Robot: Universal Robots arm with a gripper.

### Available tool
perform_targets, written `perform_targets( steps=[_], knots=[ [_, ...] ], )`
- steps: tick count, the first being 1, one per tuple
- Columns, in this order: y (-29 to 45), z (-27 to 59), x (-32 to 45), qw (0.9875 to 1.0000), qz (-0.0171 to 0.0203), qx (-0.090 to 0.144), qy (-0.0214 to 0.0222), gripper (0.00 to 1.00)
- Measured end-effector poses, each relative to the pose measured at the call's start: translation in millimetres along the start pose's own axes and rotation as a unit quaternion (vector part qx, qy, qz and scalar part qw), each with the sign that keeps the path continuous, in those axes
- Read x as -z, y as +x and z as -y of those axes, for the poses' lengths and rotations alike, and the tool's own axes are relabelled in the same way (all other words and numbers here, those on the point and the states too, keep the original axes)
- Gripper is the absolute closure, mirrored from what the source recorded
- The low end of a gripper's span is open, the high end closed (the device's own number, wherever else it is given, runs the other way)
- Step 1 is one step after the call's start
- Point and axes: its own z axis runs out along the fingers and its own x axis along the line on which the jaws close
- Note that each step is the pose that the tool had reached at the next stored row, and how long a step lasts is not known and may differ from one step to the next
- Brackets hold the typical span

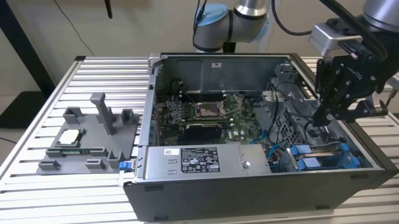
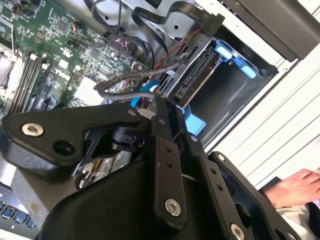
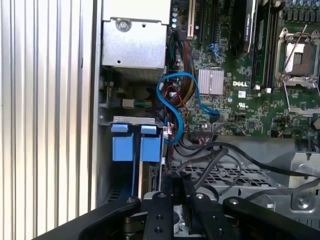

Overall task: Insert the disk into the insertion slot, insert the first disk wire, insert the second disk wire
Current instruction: 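Insert the first disk wire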

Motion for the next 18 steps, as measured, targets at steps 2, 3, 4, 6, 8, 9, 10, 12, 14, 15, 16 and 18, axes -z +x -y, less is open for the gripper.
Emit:
perform_targets(
  steps=[2, 3, 4, 6, 8, 9, 10, 12, 14, 15, 16, 18],
  knots=[
    [1.3, 0.4, -0.2, 1.0000, -0.0009, 0.000, -0.0015, 0.81],
    [2.0, 0.6, -0.3, 1.0000, -0.0014, 0.000, -0.0023, 0.81],
    [2.6, 0.8, -0.4, 1.0000, -0.0019, 0.000, -0.0030, 0.81],
    [3.9, 1.2, -0.6, 1.0000, -0.0030, 0.000, -0.0044, 0.81],
    [5.4, 1.3, -1.1, 1.0000, -0.0033, 0.000, -0.0051, 0.81],
    [6.0, 1.4, -1.4, 1.0000, -0.0035, 0.000, -0.0053, 0.81],
    [6.4, 1.5, -1.8, 1.0000, -0.0037, 0.000, -0.0055, 0.81],
    [6.6, 1.5, -2.1, 1.0000, -0.0044, 0.000, -0.0056, 0.81],
    [6.7, 1.5, -2.1, 1.0000, -0.0045, 0.000, -0.0056, 0.81],
    [6.7, 1.5, -2.1, 1.0000, -0.0044, 0.000, -0.0055, 0.81],
    [6.7, 1.5, -2.1, 1.0000, -0.0044, 0.000, -0.0056, 0.81],
    [6.7, 1.5, -2.1, 1.0000, -0.0044, 0.000, -0.0056, 0.81]
  ],
)
